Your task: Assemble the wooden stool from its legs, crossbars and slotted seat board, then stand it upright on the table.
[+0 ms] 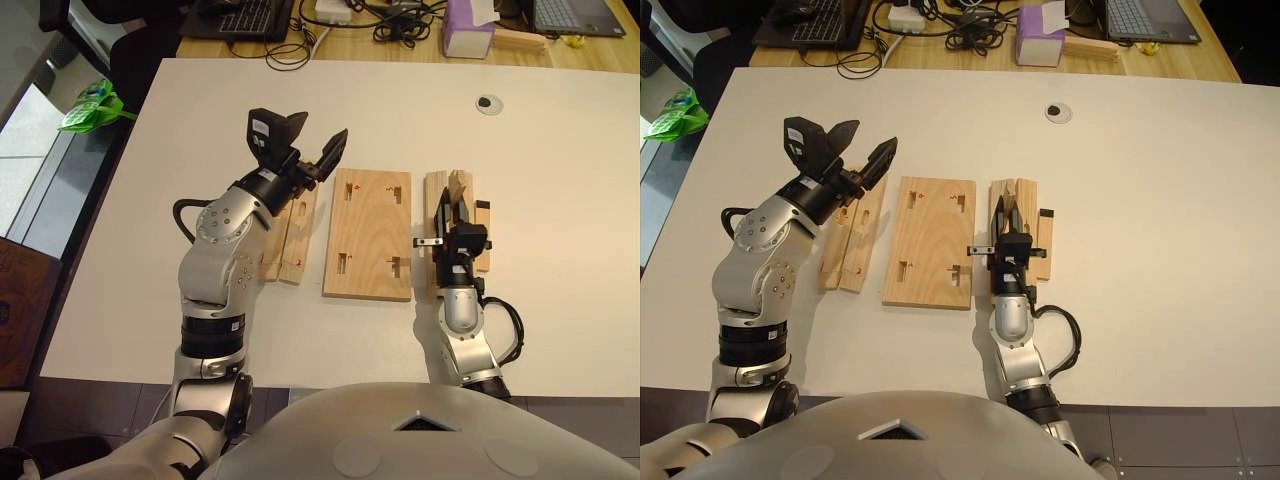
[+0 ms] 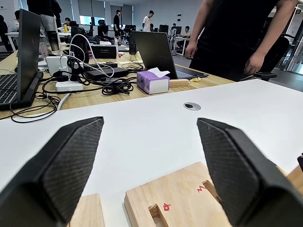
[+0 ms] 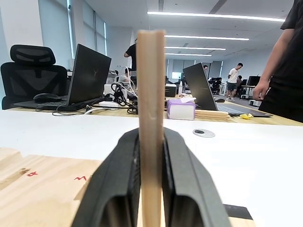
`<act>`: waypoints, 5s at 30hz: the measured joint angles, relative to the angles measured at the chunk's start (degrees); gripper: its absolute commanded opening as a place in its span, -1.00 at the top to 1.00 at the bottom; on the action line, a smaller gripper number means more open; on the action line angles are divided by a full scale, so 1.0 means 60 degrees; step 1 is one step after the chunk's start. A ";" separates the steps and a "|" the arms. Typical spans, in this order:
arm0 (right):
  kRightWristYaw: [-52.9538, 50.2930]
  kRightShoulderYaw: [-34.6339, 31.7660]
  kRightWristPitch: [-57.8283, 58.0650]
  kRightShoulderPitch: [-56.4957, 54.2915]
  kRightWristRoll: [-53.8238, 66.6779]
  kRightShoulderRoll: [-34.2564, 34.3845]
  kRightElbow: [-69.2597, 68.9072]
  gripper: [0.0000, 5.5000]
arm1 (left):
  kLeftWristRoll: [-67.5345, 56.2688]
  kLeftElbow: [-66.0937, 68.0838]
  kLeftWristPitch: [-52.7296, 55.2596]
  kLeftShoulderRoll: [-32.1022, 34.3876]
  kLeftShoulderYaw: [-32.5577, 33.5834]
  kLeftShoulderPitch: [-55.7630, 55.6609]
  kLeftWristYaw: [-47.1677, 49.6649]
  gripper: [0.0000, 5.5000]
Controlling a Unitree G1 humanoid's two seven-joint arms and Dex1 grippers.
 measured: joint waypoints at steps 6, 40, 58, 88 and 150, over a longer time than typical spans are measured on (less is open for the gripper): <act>-0.0012 -0.0139 -0.0073 -0.0125 0.0531 0.0020 0.0374 0.86 | -0.0001 0.0000 0.0040 0.0001 0.0000 -0.0001 -0.0008 -0.33; 0.1441 -0.0709 0.2809 -0.0284 0.1022 -0.0579 -0.3208 -0.07 | 0.0442 0.0653 -0.1003 -0.0227 -0.0002 0.0529 0.0386 -0.33; 0.2513 -0.1244 1.2571 -0.5319 0.2029 -0.1469 -0.6360 -0.07 | 0.0858 0.1507 -0.2305 -0.0935 0.0022 0.0796 0.0995 -0.33; 0.2780 -0.1109 0.8397 -0.3676 0.1653 -0.1213 -0.3939 -0.07 | 0.0899 0.1393 -0.2241 -0.0944 0.0003 0.0969 0.1031 -0.33; 0.2763 -0.0689 0.4331 0.0162 0.0447 -0.1255 -0.3797 0.85 | 0.1121 0.2051 -0.2766 -0.0936 0.0226 0.1116 0.0906 -0.33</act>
